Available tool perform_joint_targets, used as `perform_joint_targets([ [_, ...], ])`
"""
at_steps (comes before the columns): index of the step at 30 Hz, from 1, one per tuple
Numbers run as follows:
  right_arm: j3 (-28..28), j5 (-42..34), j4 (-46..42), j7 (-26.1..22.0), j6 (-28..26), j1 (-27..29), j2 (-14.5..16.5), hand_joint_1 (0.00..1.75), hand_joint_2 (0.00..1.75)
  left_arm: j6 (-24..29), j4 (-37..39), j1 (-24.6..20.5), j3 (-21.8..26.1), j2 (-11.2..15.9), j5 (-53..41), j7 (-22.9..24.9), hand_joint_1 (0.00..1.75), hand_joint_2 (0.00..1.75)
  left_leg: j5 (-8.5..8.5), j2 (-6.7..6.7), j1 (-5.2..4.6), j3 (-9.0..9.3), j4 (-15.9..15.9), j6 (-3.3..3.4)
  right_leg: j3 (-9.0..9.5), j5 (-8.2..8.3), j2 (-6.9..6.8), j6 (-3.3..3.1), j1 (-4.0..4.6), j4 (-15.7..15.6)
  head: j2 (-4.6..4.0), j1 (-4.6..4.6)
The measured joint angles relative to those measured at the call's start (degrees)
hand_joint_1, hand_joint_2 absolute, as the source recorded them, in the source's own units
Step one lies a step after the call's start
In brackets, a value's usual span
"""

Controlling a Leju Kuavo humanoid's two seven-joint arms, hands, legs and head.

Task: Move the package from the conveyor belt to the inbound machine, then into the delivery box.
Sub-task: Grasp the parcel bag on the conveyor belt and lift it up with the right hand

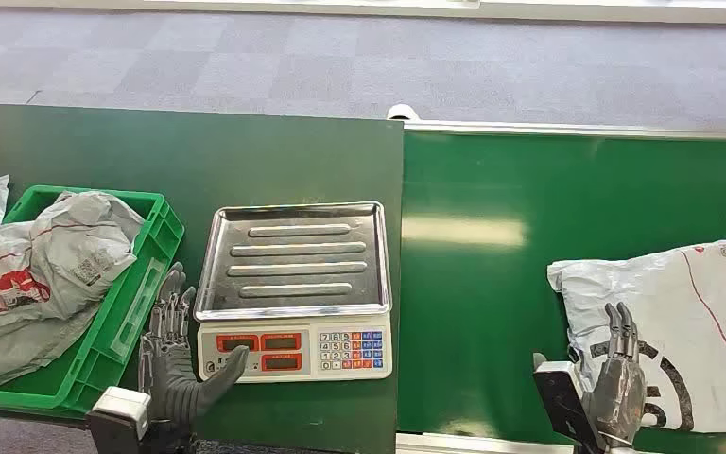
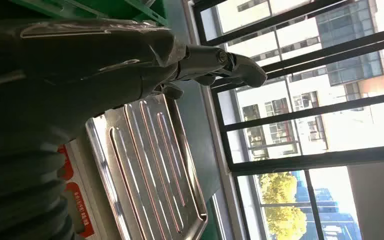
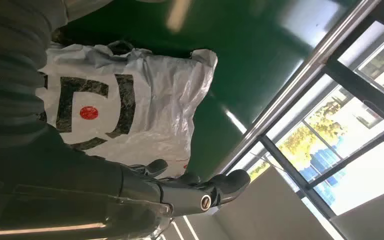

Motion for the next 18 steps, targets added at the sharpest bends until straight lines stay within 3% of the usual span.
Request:
perform_joint_targets([
  [13,-8.5,0.6,3.3,1.4,1.4,-3.4,-0.7,0.0,1.75,-0.7,2.5,-6.4,-0.4,-0.3,2.4,-1.9,0.0,1.75,0.04,0.01,-0.01,0.07,0.0,0.04,0.08,0.04,0.0,0.01,-0.01,0.0,0.0,0.0],
  [18,-12.1,-0.8,10.4,5.0,3.5,-9.0,-3.4,0.0,1.75,-1.0,4.1,-8.1,-1.1,-0.6,4.3,-2.2,0.0,1.75,0.04,0.07,-0.03,0.08,0.0,0.05,0.08,0.06,0.01,0.03,-0.03,0.0,0.0,0.01],
])
